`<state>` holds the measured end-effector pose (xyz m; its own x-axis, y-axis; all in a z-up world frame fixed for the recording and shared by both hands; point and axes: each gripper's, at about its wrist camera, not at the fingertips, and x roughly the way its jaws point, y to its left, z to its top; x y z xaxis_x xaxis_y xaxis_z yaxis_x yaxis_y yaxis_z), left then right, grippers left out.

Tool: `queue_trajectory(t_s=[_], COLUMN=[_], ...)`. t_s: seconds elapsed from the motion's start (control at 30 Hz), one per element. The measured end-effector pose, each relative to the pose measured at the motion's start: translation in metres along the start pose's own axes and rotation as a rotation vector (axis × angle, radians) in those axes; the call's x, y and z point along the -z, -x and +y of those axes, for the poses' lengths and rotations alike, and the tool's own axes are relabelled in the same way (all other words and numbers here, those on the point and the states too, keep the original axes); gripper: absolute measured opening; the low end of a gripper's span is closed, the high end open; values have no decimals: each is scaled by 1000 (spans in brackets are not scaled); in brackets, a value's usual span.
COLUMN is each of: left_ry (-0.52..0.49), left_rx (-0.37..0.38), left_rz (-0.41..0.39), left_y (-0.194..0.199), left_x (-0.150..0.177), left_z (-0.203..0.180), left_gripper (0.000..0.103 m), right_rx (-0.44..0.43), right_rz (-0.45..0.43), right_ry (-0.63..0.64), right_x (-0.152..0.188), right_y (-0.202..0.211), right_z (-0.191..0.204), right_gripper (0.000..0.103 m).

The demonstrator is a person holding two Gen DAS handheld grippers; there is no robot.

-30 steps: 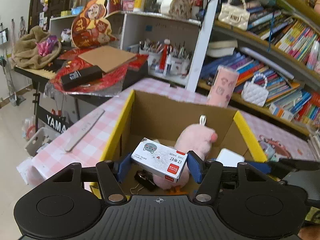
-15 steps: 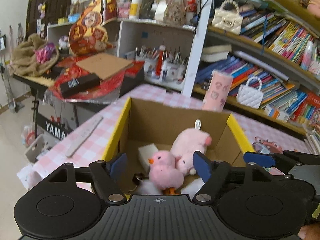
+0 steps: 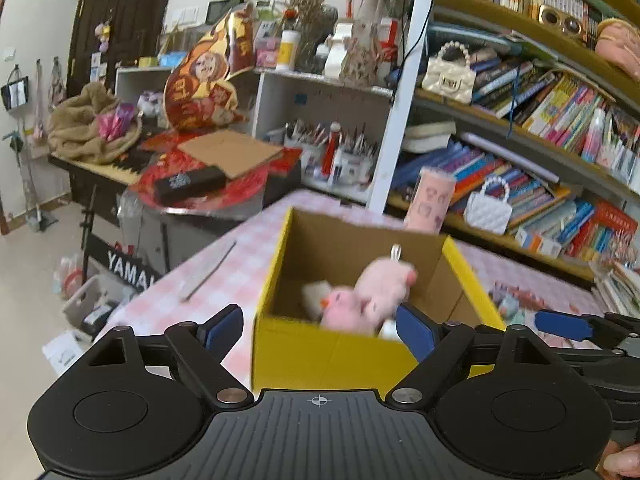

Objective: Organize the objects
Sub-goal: 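Lift both grippers out of the box and back over the table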

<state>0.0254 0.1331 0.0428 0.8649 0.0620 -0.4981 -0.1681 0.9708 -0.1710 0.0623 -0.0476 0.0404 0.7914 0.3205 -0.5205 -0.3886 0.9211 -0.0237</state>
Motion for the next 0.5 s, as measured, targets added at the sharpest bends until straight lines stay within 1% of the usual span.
queue_trajectory(t_s=[0.17, 0.37, 0.5], left_ry=[-17, -24, -13], left_rx=[-9, -2, 1], left_rz=[50, 87, 138], left_y=[16, 36, 42], left_x=[25, 48, 62], left_z=[7, 13, 13], left_gripper=[86, 86, 86], right_rx=[48, 56, 54], right_rz=[65, 129, 160], right_ry=[-21, -37, -44], right_x=[32, 64, 78], right_y=[16, 33, 41], right_z=[11, 27, 35], right_gripper=[72, 72, 73])
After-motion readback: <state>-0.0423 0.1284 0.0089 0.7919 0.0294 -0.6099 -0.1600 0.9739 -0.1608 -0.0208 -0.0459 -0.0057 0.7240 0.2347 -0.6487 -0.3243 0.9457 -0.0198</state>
